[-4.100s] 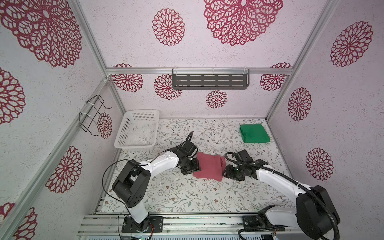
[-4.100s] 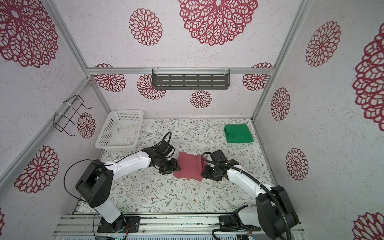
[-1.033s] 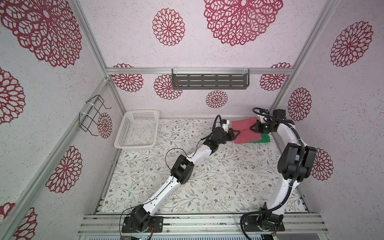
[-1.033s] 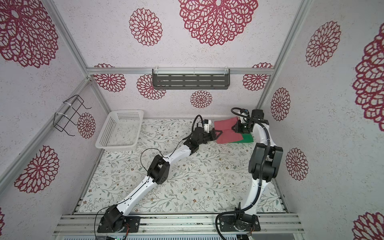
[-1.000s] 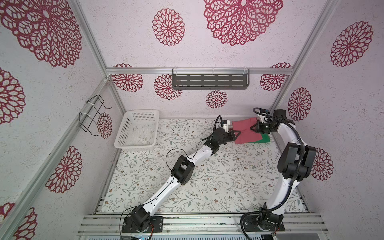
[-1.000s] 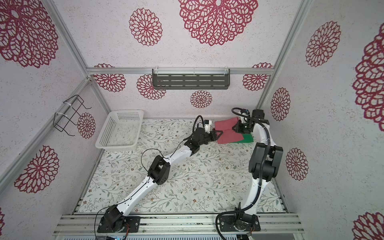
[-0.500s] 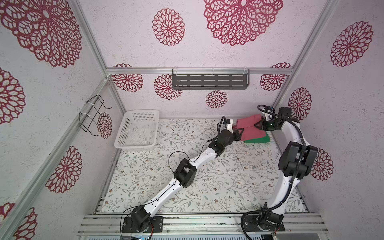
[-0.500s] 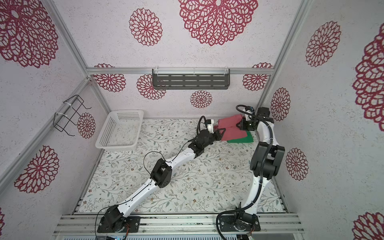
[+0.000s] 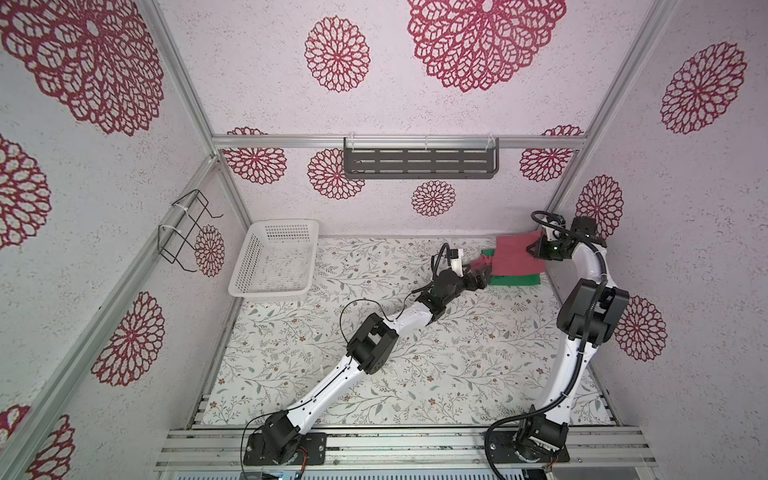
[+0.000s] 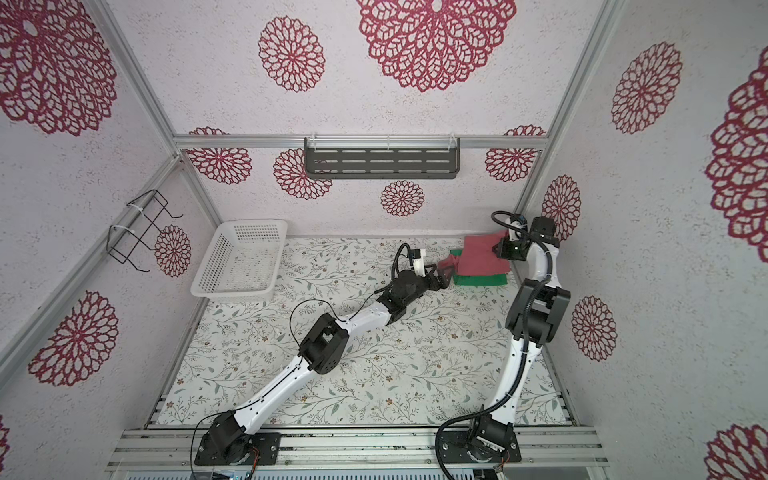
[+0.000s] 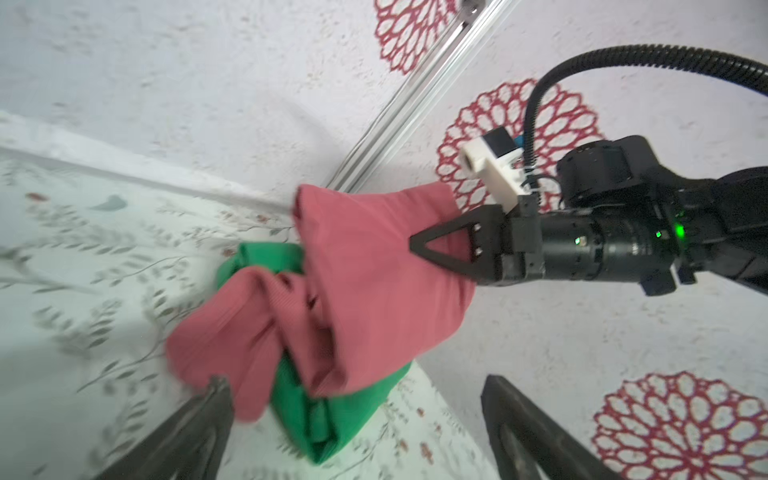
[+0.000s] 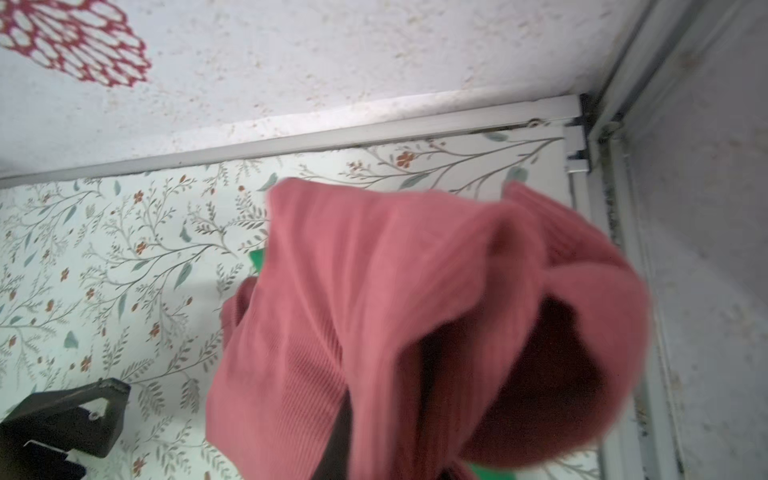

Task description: Fold and stack the tank tops

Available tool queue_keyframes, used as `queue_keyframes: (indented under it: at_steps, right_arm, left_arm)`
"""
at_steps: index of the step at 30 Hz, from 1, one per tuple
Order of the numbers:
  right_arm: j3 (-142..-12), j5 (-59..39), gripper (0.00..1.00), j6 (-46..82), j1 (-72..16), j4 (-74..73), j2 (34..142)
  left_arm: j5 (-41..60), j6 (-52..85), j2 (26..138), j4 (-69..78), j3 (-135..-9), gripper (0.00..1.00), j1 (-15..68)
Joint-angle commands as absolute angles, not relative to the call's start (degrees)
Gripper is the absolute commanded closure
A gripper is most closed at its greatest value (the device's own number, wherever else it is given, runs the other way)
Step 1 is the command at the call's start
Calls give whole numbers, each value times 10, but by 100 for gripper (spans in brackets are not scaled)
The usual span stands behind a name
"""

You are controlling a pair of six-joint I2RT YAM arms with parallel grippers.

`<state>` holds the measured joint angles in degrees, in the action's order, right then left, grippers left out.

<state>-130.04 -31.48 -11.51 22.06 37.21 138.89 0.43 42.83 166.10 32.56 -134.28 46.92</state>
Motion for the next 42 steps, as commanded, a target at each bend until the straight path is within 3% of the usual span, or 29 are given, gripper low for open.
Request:
queue_keyframes:
  at_steps: [1,3,7,11,13,21,27,34,38,42]
  right_arm:
    - [-1364,-342,100,-139,222,405,1424]
    - [-1365,-347,95,-142,223,407,1435]
    - [-1337,-395,64,-130,218,412,1408]
    - [-1252,-349,45,-116,208,371,1323]
    - [-1226,-311,2,-101,208,360,1281]
    - [-1074,-156,1,2,203,298,1104]
    - [-756,-52,1,37,140,133,896]
    - [-416,92,1,35,4,-67,703]
    - [-297,141,1,38,-55,-162,672]
    - [-204,175,1,15,-82,-321,706]
  left_arm:
    - [-22,356,1519,412,-1203,3,447]
    - [-51,338,1450,412,-1118,3,439]
    - [-78,322,1324,400,-989,3,416]
    - [-94,271,1213,299,-931,3,404]
    - [-103,247,1156,232,-911,3,395]
    - [-166,207,923,0,-786,3,321]
    - [-302,164,765,-71,-605,3,252]
    - [-343,132,707,-43,-451,3,98]
    - [-347,105,714,47,-383,3,45]
    - [-319,88,754,190,-322,3,-1]
